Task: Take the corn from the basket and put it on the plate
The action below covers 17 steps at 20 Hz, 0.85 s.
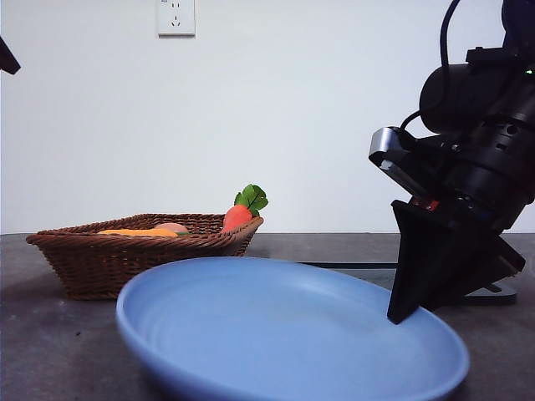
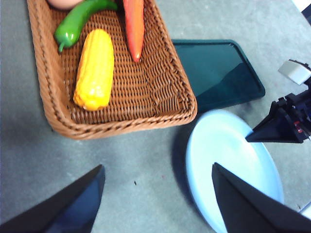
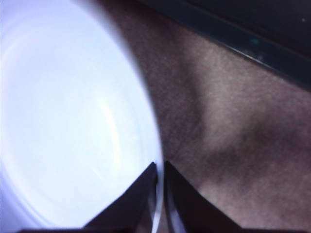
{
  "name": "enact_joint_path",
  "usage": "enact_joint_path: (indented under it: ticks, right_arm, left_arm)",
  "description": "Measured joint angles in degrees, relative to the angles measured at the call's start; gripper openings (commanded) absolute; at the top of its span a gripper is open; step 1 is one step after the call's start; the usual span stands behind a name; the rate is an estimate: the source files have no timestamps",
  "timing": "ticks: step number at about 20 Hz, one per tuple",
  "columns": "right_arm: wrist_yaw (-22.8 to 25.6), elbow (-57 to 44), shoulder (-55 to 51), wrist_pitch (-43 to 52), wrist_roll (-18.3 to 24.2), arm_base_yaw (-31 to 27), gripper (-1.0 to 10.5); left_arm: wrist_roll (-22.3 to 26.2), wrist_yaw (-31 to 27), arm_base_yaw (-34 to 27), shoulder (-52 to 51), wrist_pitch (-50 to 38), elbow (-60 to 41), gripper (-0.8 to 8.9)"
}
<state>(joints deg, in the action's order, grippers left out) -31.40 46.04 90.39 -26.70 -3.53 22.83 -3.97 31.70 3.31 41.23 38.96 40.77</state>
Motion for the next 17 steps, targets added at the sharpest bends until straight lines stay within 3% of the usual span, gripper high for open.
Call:
enact_joint_path:
  ticks: [9,17]
  right_arm:
    - [1.7,0.1,-4.6,-3.7,-1.9,-0.4,0.0]
    - [1.6,0.4,-24.3,-12.0,-2.0,-5.0,0.0]
  left_arm:
    - [0.0,-0.8,2.8,4.9,-4.5,0.7,3.61]
    - [4.7,-12.2,11.7,21.2,-5.4,12.7,3.61]
